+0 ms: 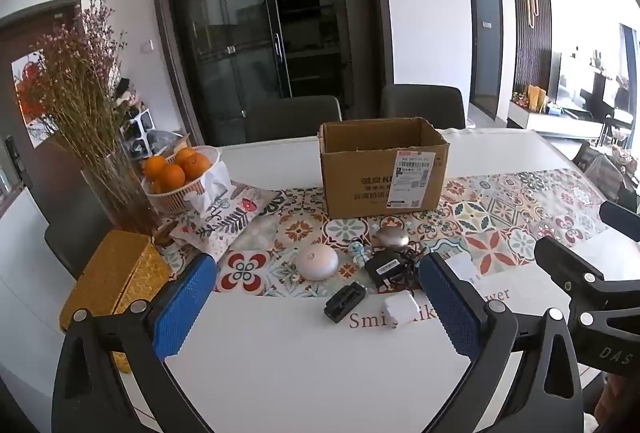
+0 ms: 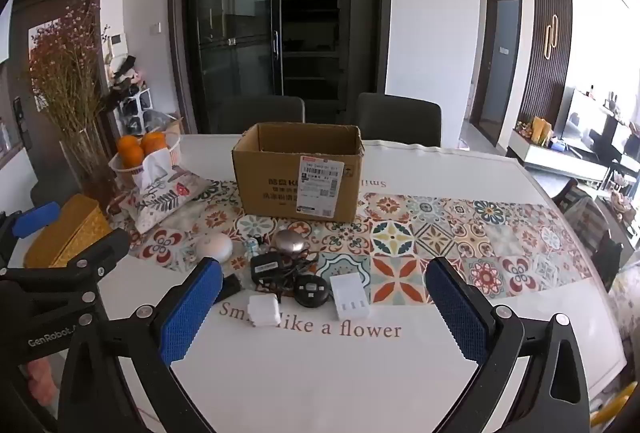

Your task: Organize rigid objects

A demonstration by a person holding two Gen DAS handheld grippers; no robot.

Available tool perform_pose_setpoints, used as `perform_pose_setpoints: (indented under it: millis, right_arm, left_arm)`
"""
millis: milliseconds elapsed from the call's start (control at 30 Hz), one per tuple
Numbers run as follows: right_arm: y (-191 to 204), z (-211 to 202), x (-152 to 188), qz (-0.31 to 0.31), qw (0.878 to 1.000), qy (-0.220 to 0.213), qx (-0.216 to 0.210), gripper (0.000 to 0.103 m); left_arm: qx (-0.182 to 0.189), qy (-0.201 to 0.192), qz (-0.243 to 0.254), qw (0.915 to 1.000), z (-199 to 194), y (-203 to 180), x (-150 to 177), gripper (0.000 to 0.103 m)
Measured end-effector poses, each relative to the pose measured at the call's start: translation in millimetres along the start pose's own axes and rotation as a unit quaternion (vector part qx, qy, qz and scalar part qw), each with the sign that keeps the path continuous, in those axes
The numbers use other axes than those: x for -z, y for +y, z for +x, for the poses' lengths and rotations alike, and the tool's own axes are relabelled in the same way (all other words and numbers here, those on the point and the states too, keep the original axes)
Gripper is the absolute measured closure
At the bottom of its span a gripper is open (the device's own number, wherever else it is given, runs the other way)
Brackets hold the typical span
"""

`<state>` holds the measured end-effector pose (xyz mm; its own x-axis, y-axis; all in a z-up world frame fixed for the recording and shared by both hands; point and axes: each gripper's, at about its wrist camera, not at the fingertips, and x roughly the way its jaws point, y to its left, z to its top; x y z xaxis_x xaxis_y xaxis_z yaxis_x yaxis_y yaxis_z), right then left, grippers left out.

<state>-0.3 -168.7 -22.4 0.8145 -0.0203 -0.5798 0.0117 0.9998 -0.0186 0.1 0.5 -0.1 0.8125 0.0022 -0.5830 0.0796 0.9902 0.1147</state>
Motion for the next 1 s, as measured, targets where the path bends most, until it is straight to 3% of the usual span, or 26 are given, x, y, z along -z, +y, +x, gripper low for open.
perform_pose_setpoints:
  millis: [200, 567, 1000]
  right_arm:
    - [6.9, -2.4, -1.0, -0.009, 1.000, -0.004, 0.009, 0.001]
    - [-2.1, 5.6, 2.4, 0.002, 1.000, -0.001, 0.010, 0.001]
    - [-1.7, 2.5, -1.4, 0.005, 1.000, 0.002, 0.010, 0.001]
  left_arm:
    - [-0.007, 0.004, 0.001, 1.0000, 1.8, 1.6, -12.1, 0.000]
    - [-0.013, -0.034, 0.006, 0.9993, -8.9, 0.2, -6.6, 0.000]
    - [-0.007, -0.029, 0.006, 0.9995, -4.3, -0.9, -8.7, 0.000]
